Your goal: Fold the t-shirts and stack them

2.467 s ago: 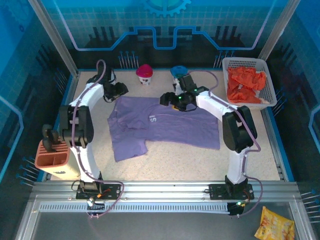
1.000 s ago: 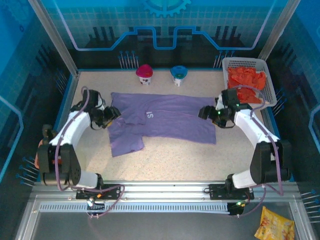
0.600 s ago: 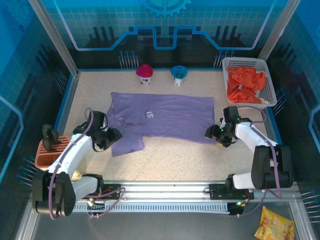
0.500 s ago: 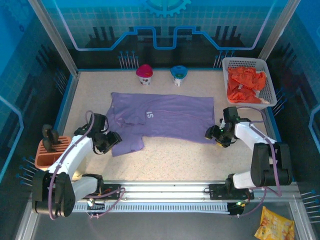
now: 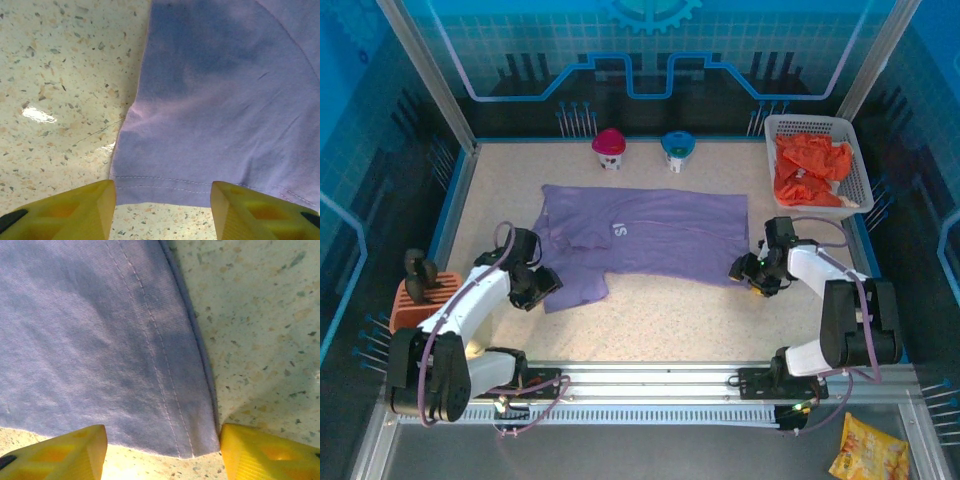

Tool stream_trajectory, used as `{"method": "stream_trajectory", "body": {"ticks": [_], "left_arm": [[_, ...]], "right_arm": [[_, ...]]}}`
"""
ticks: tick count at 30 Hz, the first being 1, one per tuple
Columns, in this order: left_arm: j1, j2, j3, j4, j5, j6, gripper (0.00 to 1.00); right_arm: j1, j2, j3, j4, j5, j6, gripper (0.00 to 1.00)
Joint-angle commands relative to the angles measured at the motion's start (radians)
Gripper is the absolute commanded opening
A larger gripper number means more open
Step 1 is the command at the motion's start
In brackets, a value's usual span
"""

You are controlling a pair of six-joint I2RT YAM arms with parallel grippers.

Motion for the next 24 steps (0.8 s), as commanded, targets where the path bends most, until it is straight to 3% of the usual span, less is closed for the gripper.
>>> {"method": "stream_trajectory", "body": {"ticks": [1,7,17,24], "left_arm": [[-0.011,0.018,-0.017,-0.005,-0.014,-0.012,0.52],[-0.028,0.037,-0.033,0.006,-0.009,-0.019,0.50],[-0.143,0.071,-0.072,-0.030,-0.121,-0.094,0.48],[-0.146,-0.004,-0.061,-0.065,-0.167,-0.117,0.51]], "right_arm": [[-0.012,-0.012,-0.027,-0.033,-0.009,0.012,0.62],[-0.011,-0.018,-0.049,-0.017,-0.017,0.028,0.61],[-0.013,-0.026,-0.049,0.038,-0.056,0.057,0.53],[-0.013,0.007,-0.045,0.079,-0.072,0.067,0.46]]}}
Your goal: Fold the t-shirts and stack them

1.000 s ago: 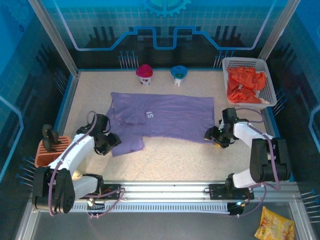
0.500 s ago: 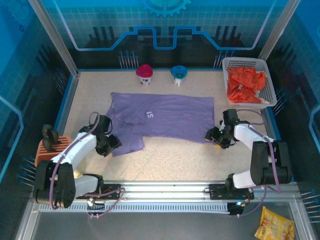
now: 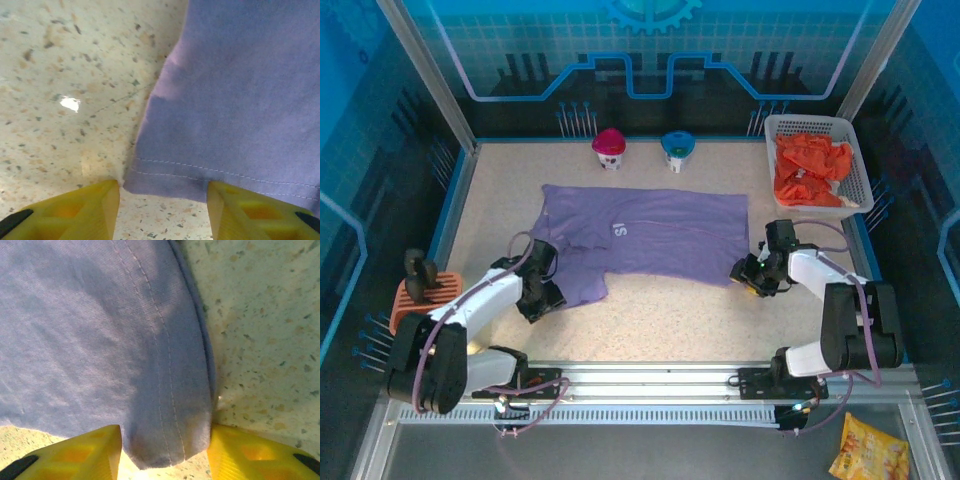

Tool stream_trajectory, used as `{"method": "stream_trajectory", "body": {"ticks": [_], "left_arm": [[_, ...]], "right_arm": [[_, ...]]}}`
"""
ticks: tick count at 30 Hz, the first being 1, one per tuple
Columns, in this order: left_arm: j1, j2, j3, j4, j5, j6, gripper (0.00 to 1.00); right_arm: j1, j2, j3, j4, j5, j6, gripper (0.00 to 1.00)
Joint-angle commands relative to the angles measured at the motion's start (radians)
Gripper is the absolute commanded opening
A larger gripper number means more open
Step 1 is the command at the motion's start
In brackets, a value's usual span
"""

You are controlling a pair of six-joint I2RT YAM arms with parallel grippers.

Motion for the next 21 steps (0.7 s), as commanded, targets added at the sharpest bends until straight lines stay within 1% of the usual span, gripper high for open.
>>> {"method": "stream_trajectory", "body": {"ticks": [1,2,6,7,9,10,11,16,21], "left_arm": [[-0.004,-0.042,0.002,-0.052,-0.044,-0.027,0.51],[-0.004,-0.044,0.001,-0.050,-0.041,-0.029,0.51],[-0.002,-0.029,-0.002,-0.036,-0.035,-0.020,0.53],[0.001,-0.017,-0.004,-0.029,-0.031,-0.017,0.53],[0.003,0.005,-0.004,-0.016,-0.018,-0.013,0.52],[0.003,0.011,-0.007,-0.008,-0.020,-0.012,0.51],[0.005,0.015,-0.010,-0.002,-0.023,-0.011,0.50],[0.013,0.030,0.001,0.011,-0.025,0.010,0.45],[0.022,0.055,-0.005,0.045,-0.015,0.021,0.40]], "right_arm": [[-0.010,0.024,-0.009,0.024,-0.031,0.013,0.44],[-0.010,0.029,-0.010,0.029,-0.033,0.014,0.43],[-0.010,0.032,-0.009,0.035,-0.028,0.016,0.30],[-0.012,0.032,-0.009,0.034,-0.027,0.017,0.29],[-0.012,0.026,-0.007,0.030,-0.027,0.016,0.27],[-0.012,0.022,-0.009,0.029,-0.025,0.016,0.23],[-0.012,0.019,-0.010,0.028,-0.024,0.017,0.21],[-0.016,-0.002,-0.012,0.027,-0.017,0.019,0.18],[-0.033,-0.014,-0.001,0.022,-0.021,0.014,0.07]]}}
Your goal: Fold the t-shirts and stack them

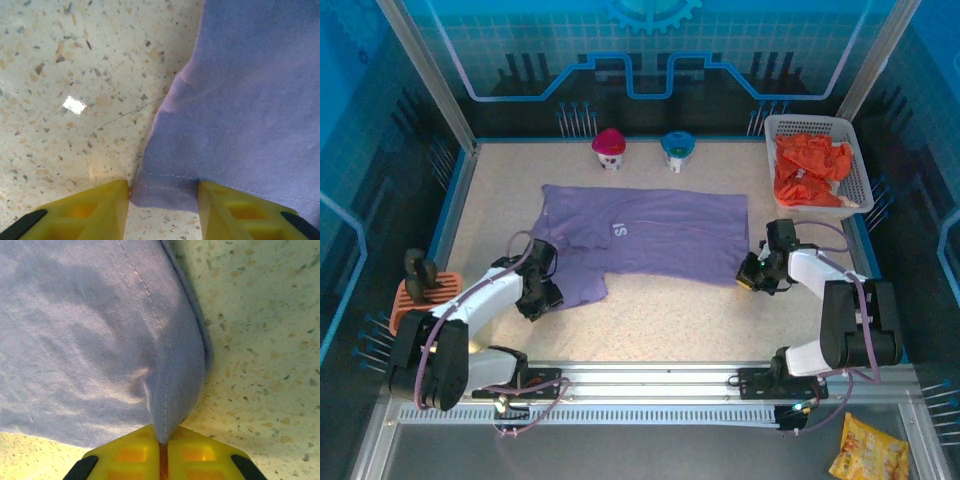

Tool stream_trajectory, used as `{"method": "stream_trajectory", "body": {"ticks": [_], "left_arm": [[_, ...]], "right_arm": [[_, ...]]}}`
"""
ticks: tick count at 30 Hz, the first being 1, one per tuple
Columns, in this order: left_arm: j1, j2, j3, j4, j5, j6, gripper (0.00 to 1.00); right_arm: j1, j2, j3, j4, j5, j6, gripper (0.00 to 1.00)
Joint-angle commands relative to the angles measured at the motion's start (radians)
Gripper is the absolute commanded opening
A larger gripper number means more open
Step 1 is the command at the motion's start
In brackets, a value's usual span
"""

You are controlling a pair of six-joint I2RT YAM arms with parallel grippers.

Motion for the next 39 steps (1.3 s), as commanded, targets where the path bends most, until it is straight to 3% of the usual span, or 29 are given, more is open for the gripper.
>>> {"method": "stream_trajectory", "body": {"ticks": [1,6,15,25,31,39], "left_arm": [[0.011,0.029,-0.004,0.023,-0.001,0.028,0.40],[0.017,0.036,-0.004,0.039,-0.002,0.032,0.34],[0.018,-0.005,0.046,0.036,0.015,0.050,0.00],[0.018,-0.159,0.145,-0.156,0.076,0.023,0.00],[0.030,-0.030,0.339,-0.141,0.115,0.084,0.00],[0.112,0.101,0.537,-0.115,0.137,0.170,0.00]], "right_arm": [[-0.025,-0.024,0.003,-0.004,-0.012,-0.004,0.07],[-0.041,-0.038,0.006,-0.013,-0.016,-0.012,0.05],[-0.075,-0.047,0.027,-0.053,-0.027,-0.061,0.00],[-0.093,-0.102,0.040,-0.123,-0.055,-0.090,0.00],[-0.098,0.018,0.189,-0.160,-0.072,-0.118,0.00],[-0.106,0.192,0.348,-0.153,-0.085,-0.129,0.00]]}}
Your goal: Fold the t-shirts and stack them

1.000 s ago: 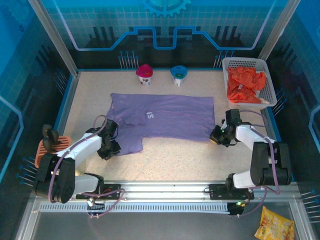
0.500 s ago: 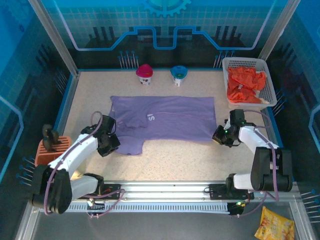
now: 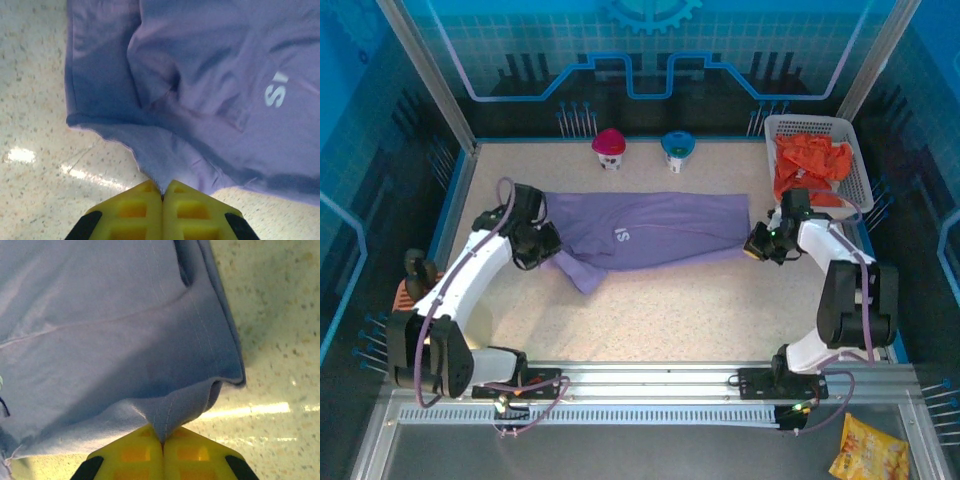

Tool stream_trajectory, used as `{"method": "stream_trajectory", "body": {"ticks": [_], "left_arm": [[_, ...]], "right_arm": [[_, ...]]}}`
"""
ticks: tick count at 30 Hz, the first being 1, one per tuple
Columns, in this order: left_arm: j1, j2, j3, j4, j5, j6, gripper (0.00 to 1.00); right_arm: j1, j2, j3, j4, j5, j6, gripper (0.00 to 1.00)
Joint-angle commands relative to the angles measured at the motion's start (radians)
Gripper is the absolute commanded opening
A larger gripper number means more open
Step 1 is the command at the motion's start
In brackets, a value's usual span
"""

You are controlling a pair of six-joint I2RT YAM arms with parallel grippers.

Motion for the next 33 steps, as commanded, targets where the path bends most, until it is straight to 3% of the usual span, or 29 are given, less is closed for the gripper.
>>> {"method": "stream_trajectory", "body": {"ticks": [1,10,33], "left_arm": [[0.038,0.050,0.084,0.010,0.035,0.065,0.00],[0.080,0.208,0.260,0.025,0.046,0.108,0.00],[0.114,0.425,0.435,0.075,0.033,0.125,0.00]], "right_arm": [[-0.018,0.073,0.056,-0.015,-0.027,-0.016,0.00],[-0.019,0.221,0.154,0.017,-0.042,-0.001,0.00],[-0.019,0.368,0.299,0.016,-0.044,0.028,0.01]]}}
